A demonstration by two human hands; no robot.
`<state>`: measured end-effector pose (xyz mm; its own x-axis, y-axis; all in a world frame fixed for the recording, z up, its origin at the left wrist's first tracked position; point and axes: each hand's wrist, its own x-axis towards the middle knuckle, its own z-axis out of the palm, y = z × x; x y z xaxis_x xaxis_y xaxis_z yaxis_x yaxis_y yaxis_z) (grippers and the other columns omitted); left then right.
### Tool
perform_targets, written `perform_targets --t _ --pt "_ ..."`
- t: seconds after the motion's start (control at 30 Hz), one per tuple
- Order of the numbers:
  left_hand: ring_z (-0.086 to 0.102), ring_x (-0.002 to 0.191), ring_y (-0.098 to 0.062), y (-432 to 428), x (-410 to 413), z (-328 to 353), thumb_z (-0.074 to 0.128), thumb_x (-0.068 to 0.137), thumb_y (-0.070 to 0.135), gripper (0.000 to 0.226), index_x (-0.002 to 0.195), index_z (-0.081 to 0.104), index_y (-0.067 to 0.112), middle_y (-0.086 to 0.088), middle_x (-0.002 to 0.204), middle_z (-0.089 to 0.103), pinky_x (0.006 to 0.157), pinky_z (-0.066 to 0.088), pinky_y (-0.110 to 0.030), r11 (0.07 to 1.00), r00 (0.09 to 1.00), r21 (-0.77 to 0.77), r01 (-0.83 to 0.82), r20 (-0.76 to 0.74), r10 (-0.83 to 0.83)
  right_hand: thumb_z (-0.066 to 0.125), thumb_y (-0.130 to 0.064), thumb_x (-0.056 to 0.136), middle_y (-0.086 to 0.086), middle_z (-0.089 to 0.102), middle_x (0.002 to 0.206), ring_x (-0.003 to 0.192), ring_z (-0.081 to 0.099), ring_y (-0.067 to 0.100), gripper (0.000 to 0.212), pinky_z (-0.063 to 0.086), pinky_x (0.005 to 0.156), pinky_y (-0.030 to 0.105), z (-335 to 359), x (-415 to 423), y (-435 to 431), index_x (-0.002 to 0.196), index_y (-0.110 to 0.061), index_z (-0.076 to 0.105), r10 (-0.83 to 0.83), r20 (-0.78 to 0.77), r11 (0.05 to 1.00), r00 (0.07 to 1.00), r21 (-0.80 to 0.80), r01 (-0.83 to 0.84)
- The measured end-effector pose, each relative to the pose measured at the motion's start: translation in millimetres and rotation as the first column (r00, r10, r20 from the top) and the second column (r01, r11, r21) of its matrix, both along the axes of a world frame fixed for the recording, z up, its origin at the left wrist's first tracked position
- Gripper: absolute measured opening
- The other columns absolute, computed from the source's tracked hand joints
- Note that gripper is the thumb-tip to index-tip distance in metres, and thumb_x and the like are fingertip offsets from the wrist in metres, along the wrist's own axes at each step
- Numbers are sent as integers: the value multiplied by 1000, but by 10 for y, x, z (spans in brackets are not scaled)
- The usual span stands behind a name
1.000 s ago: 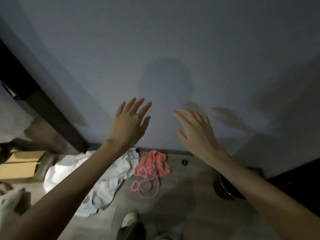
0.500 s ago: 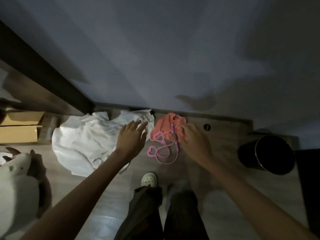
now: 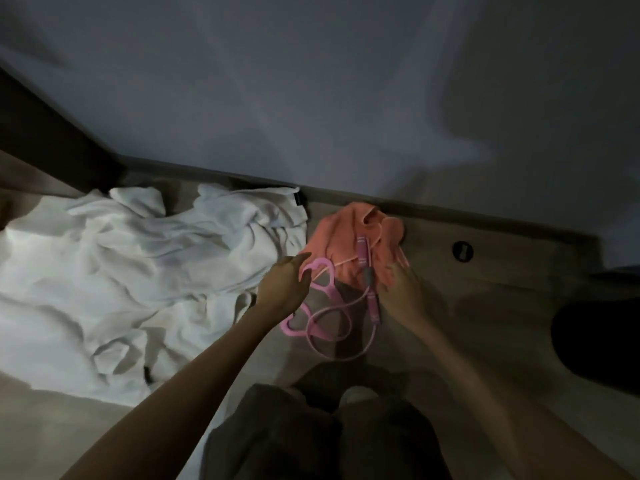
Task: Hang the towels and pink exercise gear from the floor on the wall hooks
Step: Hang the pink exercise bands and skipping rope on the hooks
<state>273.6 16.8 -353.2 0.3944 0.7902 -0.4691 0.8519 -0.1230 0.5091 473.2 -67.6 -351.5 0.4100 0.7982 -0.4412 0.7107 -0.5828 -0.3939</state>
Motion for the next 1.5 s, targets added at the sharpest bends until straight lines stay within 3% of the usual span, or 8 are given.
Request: perform_targets --t 0.17,0.33,0.57,0.73,0.87,1.0,1.3,1.5 --pt "51 120 -35 250 220 -1483 47 92 36 48 137 46 20 -15 133 55 96 43 -38 998 1000 -57 -7 4 7 56 -19 86 15 60 117 108 56 32 38 41 87 33 -1220 169 298 122 -10 53 0 -15 1000 1000 14 0" --pt "49 109 -36 292 326 -2416 42 82 64 64 130 50 23 -12 122 53 89 46 -42 998 999 54 30 -18 -29 56 -24 86 18 51 132 120 50 34 53 40 98 40 -2070 258 435 134 -6 42 -40 -18 998 999 39 41" --pt "51 93 -32 330 329 -2682 27 75 65 70 112 56 14 -12 104 55 76 42 -42 960 993 257 108 -64 -95 54 -29 90 23 44 125 109 51 38 49 43 86 41 -2395 241 495 128 -1 38 -20 173 998 985 61 10" --pt "56 92 -30 376 268 -2345 63 81 44 38 101 59 12 -10 100 63 71 40 -35 978 997 197 65 17 -70 45 -17 93 30 47 132 111 55 42 59 44 88 41 -2175 247 517 143 -1 17 -123 -7 992 992 -43 122" --pt "63 82 -29 334 188 -1746 69 79 37 25 91 61 16 -9 89 70 62 41 -31 993 994 101 -68 87 59 50 -9 91 21 48 126 100 54 30 54 37 72 25 -1506 260 514 138 0 24 -193 -214 980 958 10 200" --pt "67 79 -19 272 126 -923 75 75 31 21 84 62 17 -2 87 73 64 50 -32 993 988 97 -64 144 49 51 -42 84 7 52 113 92 57 24 51 46 75 28 -521 251 468 126 -25 28 -111 -294 979 949 134 156" --pt "57 69 -11 203 262 1834 75 76 29 18 78 62 15 5 76 62 57 36 -10 984 957 10 177 231 -175 42 -21 99 1 62 86 55 56 1 19 49 52 16 2498 300 398 116 -17 48 -45 -568 934 822 267 236" --pt "58 59 -5 199 189 3906 79 72 33 29 75 57 14 3 70 64 59 48 -29 989 913 82 121 382 -143 39 -18 100 13 58 76 46 58 4 21 50 47 25 4601 322 233 117 -12 49 36 -582 917 813 343 205"
